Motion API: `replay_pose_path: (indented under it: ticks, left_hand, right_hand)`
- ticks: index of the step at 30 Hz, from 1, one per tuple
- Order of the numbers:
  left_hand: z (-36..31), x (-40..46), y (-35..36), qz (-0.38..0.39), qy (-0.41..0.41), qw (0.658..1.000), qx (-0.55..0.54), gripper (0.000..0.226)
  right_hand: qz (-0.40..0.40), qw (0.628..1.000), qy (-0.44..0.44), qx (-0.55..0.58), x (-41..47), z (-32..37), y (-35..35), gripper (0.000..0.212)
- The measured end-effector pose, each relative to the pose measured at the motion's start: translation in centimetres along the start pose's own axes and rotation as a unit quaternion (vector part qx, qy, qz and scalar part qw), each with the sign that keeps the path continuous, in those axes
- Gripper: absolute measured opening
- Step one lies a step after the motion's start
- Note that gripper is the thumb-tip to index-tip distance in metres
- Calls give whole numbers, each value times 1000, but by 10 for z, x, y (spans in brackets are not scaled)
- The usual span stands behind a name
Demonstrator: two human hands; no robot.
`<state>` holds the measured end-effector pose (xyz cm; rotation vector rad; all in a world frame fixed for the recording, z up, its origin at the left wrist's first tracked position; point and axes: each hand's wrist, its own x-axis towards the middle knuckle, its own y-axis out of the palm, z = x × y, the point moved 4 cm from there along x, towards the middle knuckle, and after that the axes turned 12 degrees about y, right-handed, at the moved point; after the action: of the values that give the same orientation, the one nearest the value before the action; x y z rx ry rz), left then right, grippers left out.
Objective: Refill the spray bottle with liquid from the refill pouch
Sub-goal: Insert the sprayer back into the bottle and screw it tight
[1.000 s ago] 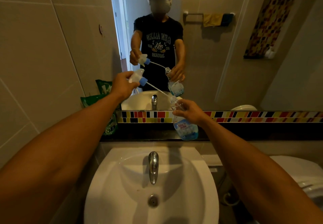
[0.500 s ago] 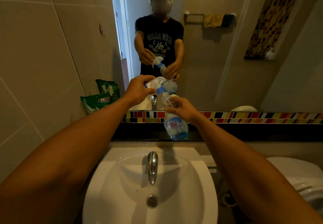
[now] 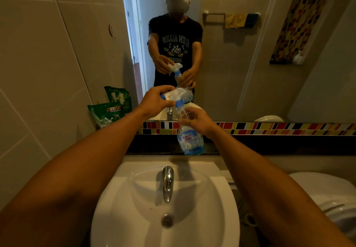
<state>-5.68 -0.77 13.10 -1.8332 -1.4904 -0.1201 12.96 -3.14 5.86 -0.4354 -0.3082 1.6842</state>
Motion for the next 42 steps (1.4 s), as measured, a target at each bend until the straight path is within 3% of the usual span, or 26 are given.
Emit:
replay_pose_path:
  ticks: [8, 12, 18, 26, 31, 42]
  left_hand:
    - [-1, 0, 2, -10, -8, 996, -88, 51]
    - [1, -4, 11, -62, -40, 982, -172, 59]
    - [-5, -2, 17, -138, -7, 976, -166, 59]
    - [2, 3, 18, -85, -33, 973, -210, 54]
    - [2, 4, 20, -106, -20, 967, -229, 57]
    - [4, 7, 18, -93, -23, 980, -177, 50]
  right_hand:
    - [-3, 1000, -21, -4, 1, 9, 0, 31]
    - [3, 1000, -20, 10, 2, 17, 2, 30]
    - [18, 999, -33, 34, 6, 28, 3, 34]
    - [33, 998, -18, 53, 8, 23, -5, 31]
    - [26, 999, -7, 42, 13, 23, -3, 35]
    - [27, 997, 2, 66, 16, 21, -1, 31]
